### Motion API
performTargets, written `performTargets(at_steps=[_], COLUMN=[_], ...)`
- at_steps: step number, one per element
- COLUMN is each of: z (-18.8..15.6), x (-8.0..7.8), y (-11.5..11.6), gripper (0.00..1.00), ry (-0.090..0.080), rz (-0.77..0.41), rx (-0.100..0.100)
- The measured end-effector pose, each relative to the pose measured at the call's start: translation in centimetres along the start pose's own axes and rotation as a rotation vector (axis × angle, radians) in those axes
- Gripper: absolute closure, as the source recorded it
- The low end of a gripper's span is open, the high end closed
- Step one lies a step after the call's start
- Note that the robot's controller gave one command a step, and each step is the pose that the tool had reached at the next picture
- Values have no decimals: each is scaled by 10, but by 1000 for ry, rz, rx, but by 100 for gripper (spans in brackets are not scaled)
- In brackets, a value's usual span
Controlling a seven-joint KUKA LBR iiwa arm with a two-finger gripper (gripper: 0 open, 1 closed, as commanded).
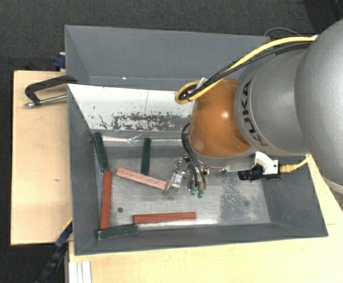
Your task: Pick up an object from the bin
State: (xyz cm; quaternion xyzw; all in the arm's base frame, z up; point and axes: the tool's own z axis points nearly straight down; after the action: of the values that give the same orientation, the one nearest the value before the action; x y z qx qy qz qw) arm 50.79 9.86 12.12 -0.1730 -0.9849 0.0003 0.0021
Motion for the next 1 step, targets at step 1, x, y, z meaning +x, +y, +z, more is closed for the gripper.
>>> performTargets(at_steps=[1], z=[-68], x=[10], y=[8], gripper=[100], ry=[-3], rz=[58], rx=[-1])
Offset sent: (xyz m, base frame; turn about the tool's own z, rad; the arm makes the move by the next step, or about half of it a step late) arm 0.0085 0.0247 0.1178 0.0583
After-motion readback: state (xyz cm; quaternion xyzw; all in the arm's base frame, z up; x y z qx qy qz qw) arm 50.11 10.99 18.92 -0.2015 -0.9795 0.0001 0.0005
